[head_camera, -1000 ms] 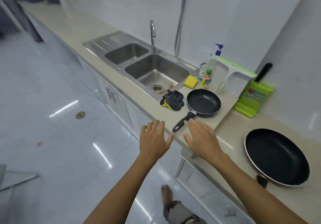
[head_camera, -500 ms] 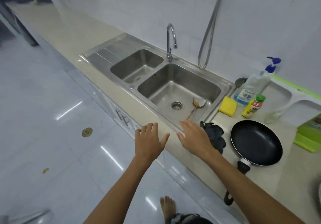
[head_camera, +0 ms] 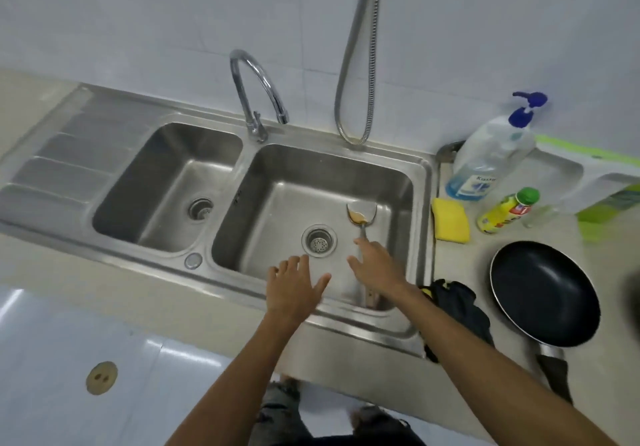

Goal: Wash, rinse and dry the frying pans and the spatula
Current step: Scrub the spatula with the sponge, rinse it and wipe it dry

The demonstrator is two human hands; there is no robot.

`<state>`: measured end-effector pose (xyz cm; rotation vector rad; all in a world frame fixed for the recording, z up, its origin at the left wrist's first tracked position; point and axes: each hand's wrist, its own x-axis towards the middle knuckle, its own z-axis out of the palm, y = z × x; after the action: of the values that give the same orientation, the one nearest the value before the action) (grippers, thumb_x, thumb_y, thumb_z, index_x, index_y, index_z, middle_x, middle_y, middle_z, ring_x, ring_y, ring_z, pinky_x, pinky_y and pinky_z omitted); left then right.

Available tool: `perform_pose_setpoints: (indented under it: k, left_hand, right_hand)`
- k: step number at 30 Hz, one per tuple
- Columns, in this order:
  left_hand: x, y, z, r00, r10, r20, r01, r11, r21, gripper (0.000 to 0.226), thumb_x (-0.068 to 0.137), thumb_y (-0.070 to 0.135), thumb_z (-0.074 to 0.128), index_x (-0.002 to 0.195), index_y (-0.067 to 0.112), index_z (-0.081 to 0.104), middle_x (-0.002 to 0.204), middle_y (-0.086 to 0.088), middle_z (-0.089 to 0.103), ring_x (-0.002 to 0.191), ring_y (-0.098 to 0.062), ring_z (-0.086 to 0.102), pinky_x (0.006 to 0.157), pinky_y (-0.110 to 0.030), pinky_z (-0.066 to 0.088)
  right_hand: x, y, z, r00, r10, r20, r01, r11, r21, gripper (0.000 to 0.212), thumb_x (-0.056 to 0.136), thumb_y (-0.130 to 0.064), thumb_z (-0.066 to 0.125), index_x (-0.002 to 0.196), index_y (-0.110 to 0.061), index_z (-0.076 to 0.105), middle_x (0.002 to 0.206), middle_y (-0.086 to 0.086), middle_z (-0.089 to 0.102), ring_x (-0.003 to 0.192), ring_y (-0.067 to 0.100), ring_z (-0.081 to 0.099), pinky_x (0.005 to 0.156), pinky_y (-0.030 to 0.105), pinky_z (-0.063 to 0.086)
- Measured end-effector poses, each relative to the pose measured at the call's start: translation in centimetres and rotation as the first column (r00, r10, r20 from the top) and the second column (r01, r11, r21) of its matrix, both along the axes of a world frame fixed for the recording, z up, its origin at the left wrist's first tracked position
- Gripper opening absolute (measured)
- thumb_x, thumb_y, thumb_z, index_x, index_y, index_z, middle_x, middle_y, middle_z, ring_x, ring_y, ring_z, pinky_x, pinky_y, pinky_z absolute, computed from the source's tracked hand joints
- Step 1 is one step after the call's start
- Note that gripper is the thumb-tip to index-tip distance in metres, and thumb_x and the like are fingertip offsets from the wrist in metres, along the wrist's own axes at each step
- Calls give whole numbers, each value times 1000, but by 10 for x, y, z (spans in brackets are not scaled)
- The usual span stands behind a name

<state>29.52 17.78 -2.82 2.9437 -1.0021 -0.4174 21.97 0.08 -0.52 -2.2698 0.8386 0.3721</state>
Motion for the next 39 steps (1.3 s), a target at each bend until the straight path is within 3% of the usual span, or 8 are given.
perform_pose_setpoints:
  k: [3,7,11,16,23,28,31,39]
  left_hand:
    - [29,10,-19,994,-80,-78,84,995,55,72,96,67,30,144,15,46,139,-7,56,126,-28,55,103,-44,38]
    - [48,41,-37,981,-163,-107,171,982,74,77,88,69,24,124,13,64,114,-8,69,104,-31,66,88,-45,48]
    - [62,49,-37,967,-206,-153,226,966,125,83,89,74,13,135,17,52,128,-6,61,118,-28,58,97,-42,42]
    - [103,30,-21,958,-259,-122,267,962,58,71,97,65,36,147,15,39,150,-6,45,134,-27,45,108,-43,33]
    - [243,-47,55,971,-191,143,211,967,-144,76,96,51,52,153,8,28,165,-15,21,151,-32,24,119,-52,29]
    - [317,-81,77,952,-267,152,263,964,42,88,98,48,51,159,4,5,169,-13,-3,157,-29,2,121,-51,23]
    - [332,-86,73,945,-298,133,289,954,82,83,100,42,49,159,3,5,169,-12,-2,157,-28,2,122,-50,23]
    - [311,-63,56,976,-190,110,208,960,-188,64,90,23,63,144,1,37,156,-19,32,151,-35,23,116,-51,35]
  right_hand:
    - [20,0,-30,983,-162,-90,162,987,-7,60,100,-40,53,152,-19,33,143,16,48,126,36,54,105,49,46]
    - [21,0,-79,896,-389,-216,407,912,49,59,97,-30,54,146,-20,24,132,18,55,110,39,60,94,52,54]
    - [18,4,-106,817,-534,-218,568,810,143,54,98,-12,45,148,-24,29,114,18,64,92,41,68,77,51,61]
    - [22,20,-63,851,-510,-129,523,845,113,50,100,-8,41,148,-22,44,113,15,67,95,35,66,82,43,56]
    - [36,43,5,928,-372,3,369,919,137,52,101,-10,45,152,-21,41,117,6,66,91,22,60,86,38,50]
    - [48,52,41,965,-259,38,254,961,113,55,103,-15,45,157,-21,34,140,10,61,120,31,61,101,35,47]
    - [53,57,57,970,-233,74,225,969,105,56,103,-15,45,158,-25,33,144,6,59,125,28,59,103,29,43]
    - [59,59,64,963,-253,89,241,962,132,57,105,-17,45,159,-27,30,143,5,60,124,25,61,101,26,45]
